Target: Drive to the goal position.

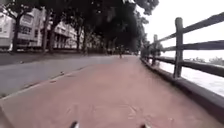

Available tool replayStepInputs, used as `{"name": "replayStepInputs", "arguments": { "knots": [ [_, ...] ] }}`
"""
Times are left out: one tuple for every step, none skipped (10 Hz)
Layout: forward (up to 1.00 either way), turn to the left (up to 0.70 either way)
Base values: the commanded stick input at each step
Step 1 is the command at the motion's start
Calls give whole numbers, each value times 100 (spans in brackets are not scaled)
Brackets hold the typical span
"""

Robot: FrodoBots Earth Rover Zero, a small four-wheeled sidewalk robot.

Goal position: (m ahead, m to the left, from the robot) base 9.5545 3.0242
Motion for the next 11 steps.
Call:
{"name": "replayStepInputs", "arguments": {
  "knots": [
    [70,0],
    [70,0],
    [70,0],
    [70,0],
    [70,0],
    [70,0],
    [70,0],
    [70,-1],
    [70,-12],
    [70,-31],
    [70,-35]
  ]
}}
